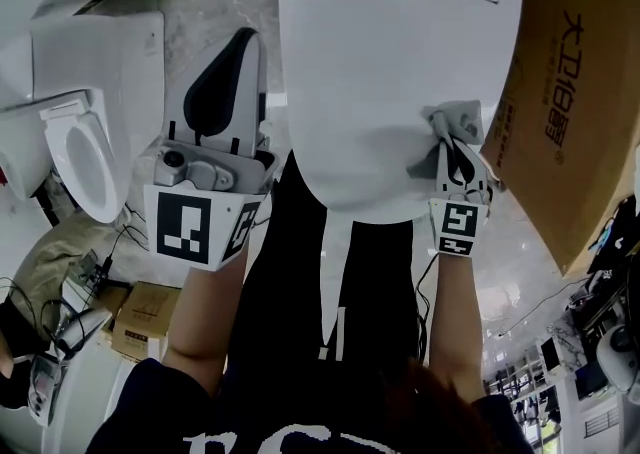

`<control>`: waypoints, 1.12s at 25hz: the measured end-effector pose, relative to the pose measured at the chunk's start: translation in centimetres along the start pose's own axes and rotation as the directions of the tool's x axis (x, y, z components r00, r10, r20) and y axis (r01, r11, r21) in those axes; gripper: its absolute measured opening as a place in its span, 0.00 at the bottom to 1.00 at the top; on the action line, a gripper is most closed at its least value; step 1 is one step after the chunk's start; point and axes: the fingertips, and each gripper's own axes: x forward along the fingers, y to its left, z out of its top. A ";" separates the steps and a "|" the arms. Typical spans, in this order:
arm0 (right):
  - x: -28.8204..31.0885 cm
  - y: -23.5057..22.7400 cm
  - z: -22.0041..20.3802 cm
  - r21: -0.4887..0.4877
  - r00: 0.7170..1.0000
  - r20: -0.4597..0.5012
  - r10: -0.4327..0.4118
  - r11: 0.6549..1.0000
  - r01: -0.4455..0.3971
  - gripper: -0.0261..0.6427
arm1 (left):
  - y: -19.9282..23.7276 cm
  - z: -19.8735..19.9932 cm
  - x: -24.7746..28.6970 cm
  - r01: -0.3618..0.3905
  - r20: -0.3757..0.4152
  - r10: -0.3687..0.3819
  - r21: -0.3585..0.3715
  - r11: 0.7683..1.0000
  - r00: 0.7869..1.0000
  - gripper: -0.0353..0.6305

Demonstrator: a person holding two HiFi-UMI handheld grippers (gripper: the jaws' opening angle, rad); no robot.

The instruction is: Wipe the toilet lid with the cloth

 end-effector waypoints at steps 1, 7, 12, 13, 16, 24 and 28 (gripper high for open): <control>-0.4 -1.2 -0.7 0.024 1.000 -0.008 -0.029 0.999 0.029 0.08 | -0.1 0.0 0.0 0.002 0.000 -0.002 0.001 1.000 1.000 0.09; -2.0 -3.8 -3.6 0.084 0.993 -0.052 -0.105 0.990 0.109 0.08 | -0.7 0.0 -0.1 0.007 0.000 -0.007 -0.001 1.000 1.000 0.09; -2.2 -0.7 -3.3 0.054 0.998 -0.042 -0.050 0.997 0.052 0.08 | -0.8 0.0 -0.1 0.009 0.005 -0.009 -0.004 1.000 1.000 0.09; -2.0 0.7 -2.9 0.030 0.999 -0.036 -0.018 0.999 0.019 0.08 | -0.8 0.0 -0.2 0.009 0.006 -0.009 -0.005 1.000 1.000 0.09; -1.6 6.2 -1.8 -0.053 0.993 -0.022 0.114 0.992 -0.115 0.08 | -1.1 0.0 -0.2 0.010 0.004 -0.010 -0.001 1.000 1.000 0.09; -1.3 20.8 0.7 -0.178 0.917 -0.035 0.398 0.900 -0.398 0.08 | -1.1 -0.1 -0.5 0.007 0.001 -0.007 0.004 1.000 1.000 0.09; -1.8 25.5 0.4 -0.219 0.862 -0.068 0.502 0.836 -0.503 0.08 | -1.0 -0.3 -0.5 0.008 -0.003 -0.008 0.005 1.000 1.000 0.09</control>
